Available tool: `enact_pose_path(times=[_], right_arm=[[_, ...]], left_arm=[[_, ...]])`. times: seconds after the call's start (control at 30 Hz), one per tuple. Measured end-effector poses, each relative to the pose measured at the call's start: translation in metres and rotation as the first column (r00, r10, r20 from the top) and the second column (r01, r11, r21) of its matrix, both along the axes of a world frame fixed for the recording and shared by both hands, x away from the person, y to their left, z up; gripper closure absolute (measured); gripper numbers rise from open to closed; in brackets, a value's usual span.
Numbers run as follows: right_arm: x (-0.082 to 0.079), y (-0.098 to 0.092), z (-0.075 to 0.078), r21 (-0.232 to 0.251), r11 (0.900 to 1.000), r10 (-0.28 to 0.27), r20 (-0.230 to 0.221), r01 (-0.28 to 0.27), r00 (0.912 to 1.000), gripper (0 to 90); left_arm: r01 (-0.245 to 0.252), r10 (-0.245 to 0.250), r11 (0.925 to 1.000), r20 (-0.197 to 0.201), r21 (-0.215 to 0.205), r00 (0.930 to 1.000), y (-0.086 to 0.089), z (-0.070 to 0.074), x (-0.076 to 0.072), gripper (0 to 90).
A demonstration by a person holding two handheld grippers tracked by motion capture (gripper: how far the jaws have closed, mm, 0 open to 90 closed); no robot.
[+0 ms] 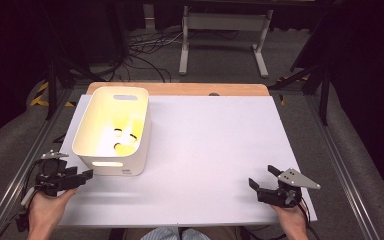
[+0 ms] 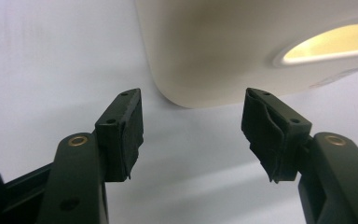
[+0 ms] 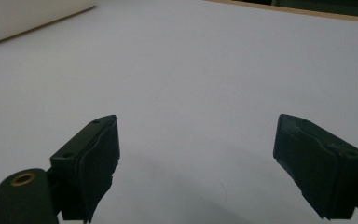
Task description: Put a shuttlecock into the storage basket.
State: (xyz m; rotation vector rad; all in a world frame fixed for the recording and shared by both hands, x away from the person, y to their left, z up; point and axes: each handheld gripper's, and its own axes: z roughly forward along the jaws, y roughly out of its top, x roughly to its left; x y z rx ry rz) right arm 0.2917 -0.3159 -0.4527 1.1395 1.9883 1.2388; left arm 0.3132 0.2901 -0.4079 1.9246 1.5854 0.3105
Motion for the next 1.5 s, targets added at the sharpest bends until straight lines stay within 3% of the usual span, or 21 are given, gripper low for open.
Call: enact_pose_path(times=[0.83, 1.5], right_arm=[[0.000, -0.001, 0.000, 0.001, 1.000, -0.002, 0.001, 0.002, 1.0000, 14.8], [0.000, 0.000, 0.000, 0.000, 1.000, 0.000, 0.001, 0.000, 1.0000, 14.8]], left_arm=[[0.051, -0.051, 0.9987, 0.058, 0.003, 0.9970, -0.020, -0.009, -0.009, 38.9], [0.100, -0.094, 0.9937, 0.119, -0.050, 0.9884, -0.035, -0.018, -0.015, 38.8]])
